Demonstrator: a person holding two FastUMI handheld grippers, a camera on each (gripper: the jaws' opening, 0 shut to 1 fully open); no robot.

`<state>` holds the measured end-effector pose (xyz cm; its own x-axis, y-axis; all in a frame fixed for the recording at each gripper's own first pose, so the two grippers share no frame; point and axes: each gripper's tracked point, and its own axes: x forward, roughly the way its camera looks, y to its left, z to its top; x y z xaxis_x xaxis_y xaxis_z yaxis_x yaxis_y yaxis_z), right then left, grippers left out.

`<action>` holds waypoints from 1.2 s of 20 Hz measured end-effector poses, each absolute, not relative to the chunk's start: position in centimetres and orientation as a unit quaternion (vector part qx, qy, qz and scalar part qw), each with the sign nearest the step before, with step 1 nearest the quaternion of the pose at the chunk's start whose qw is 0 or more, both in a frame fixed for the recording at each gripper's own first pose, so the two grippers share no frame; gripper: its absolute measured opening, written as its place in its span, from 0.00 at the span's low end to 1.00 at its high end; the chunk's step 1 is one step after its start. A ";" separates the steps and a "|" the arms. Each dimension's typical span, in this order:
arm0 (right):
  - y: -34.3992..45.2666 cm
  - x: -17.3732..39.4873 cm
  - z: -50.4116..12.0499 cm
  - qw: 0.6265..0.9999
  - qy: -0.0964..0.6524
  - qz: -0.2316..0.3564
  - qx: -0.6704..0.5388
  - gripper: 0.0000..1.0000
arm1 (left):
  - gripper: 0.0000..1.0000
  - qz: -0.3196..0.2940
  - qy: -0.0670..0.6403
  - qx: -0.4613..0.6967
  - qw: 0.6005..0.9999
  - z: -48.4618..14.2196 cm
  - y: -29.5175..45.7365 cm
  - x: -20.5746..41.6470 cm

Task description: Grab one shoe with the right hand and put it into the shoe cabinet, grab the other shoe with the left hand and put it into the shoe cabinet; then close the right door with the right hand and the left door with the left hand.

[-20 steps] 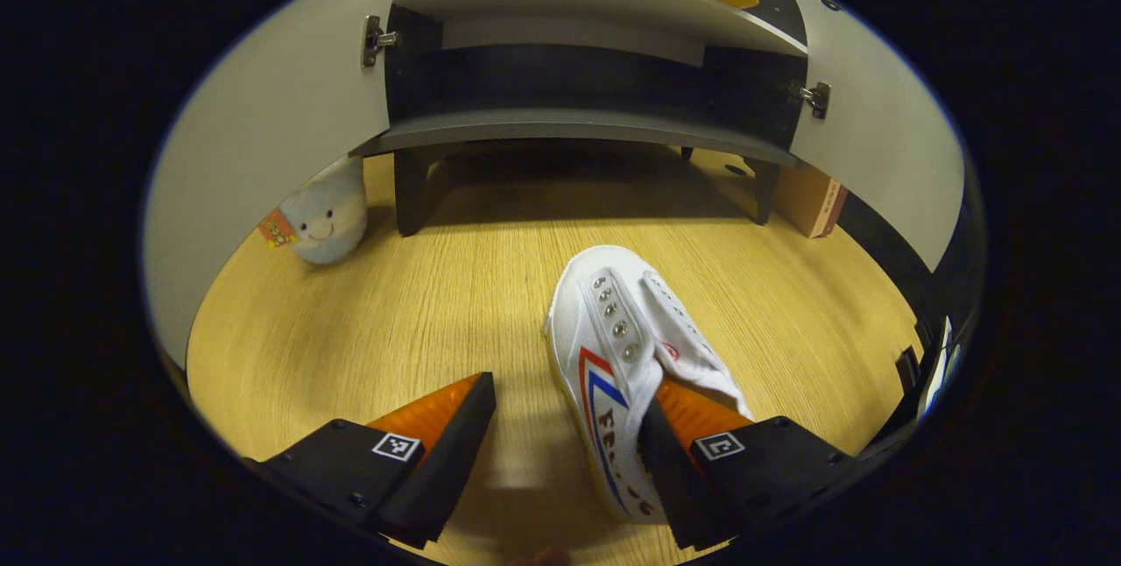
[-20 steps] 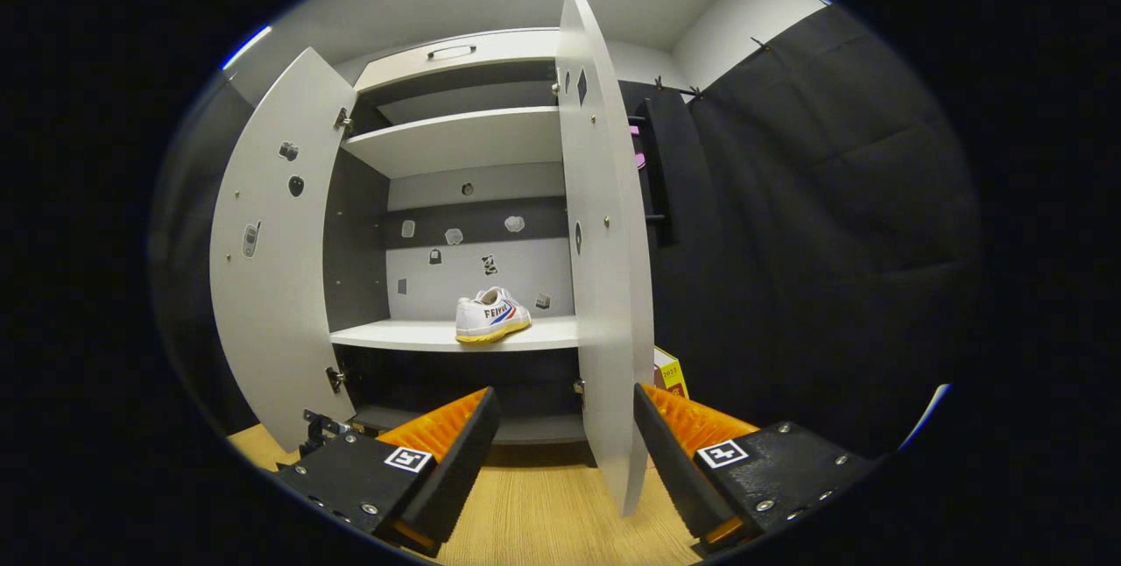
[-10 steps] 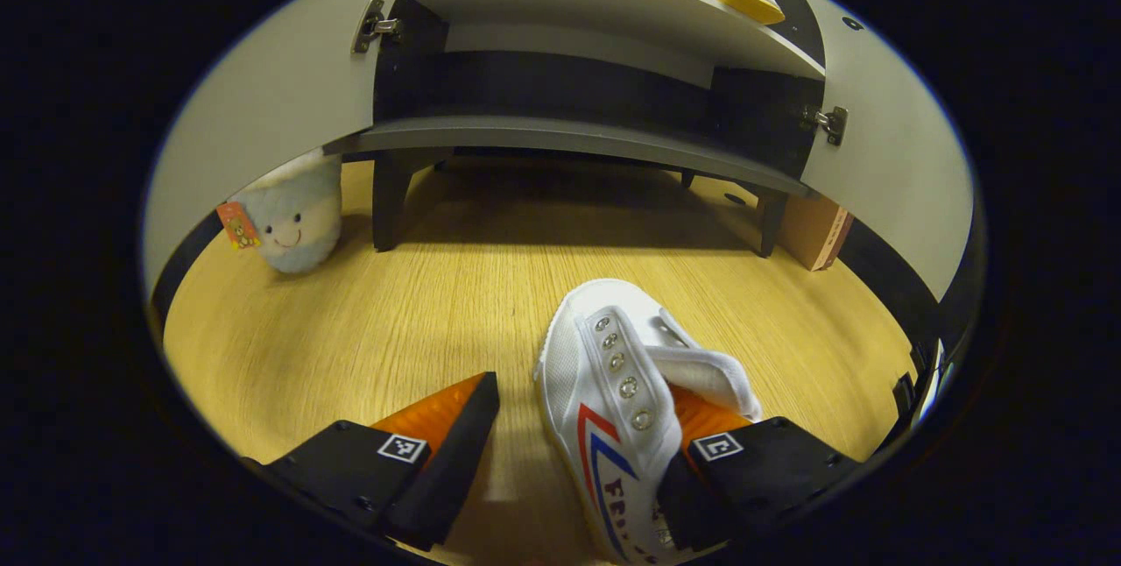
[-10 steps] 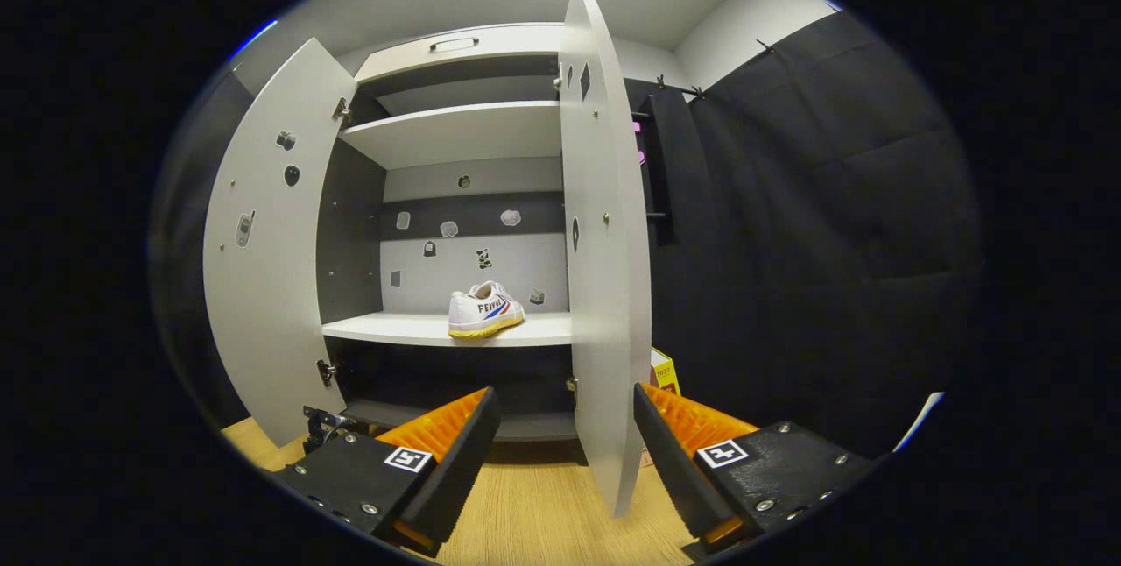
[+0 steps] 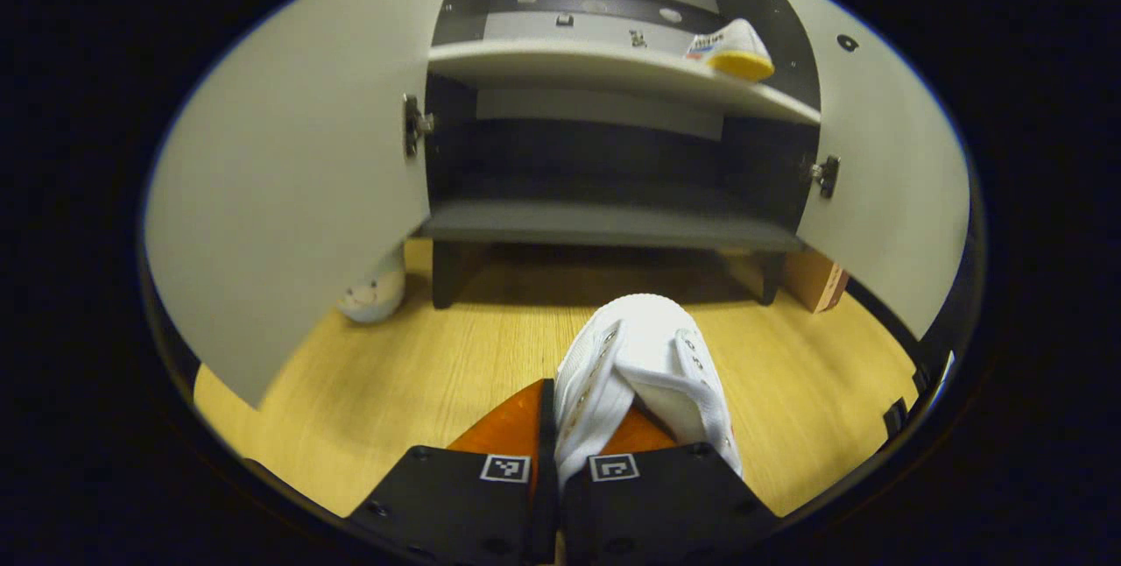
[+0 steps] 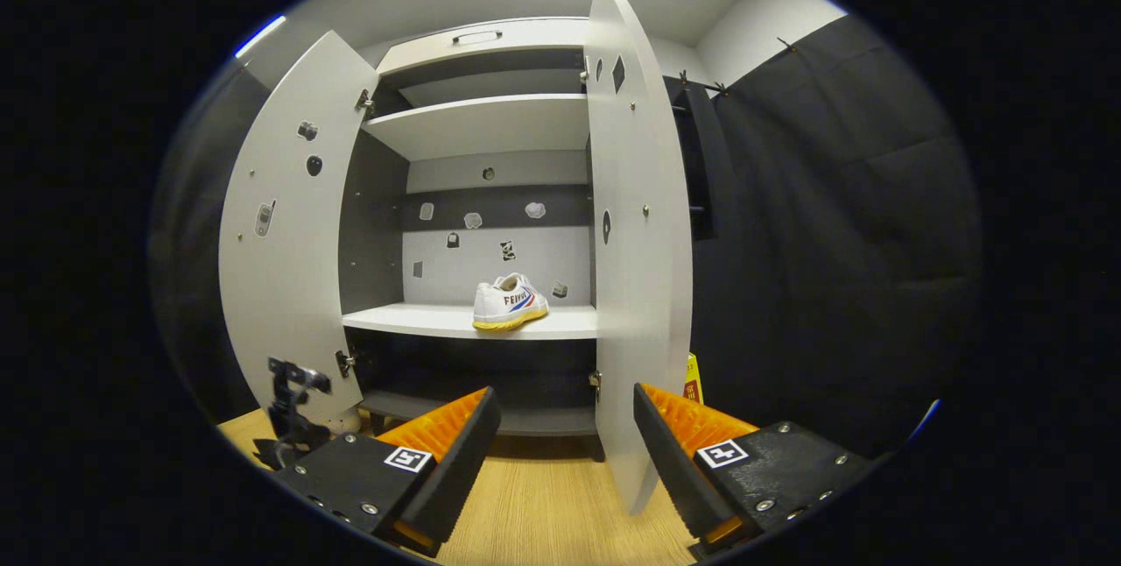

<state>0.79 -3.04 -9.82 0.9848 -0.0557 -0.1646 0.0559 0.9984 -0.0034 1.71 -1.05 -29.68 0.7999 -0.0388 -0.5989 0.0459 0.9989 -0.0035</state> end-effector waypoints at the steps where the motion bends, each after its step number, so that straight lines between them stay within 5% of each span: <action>1: -2.9 0.8 -9.8 0.996 0.081 -0.027 0.001 0.94 | 0.11 -0.020 0.302 -0.006 0.953 -26.4 -1.2 2.0; 9: -2.1 0.6 -10.0 0.997 0.078 -0.014 0.013 0.94 | 0.11 -0.038 0.179 -0.053 0.982 -5.3 -2.1 14.2; 13: -2.4 0.2 -9.8 0.997 0.074 -0.022 0.015 0.94 | 0.10 -0.028 0.168 -0.035 0.985 -3.9 -2.8 20.8; 24: -5.7 -1.7 -10.0 0.995 0.075 -0.070 0.021 0.94 | 0.10 0.014 0.293 0.009 0.956 -11.8 -3.2 30.1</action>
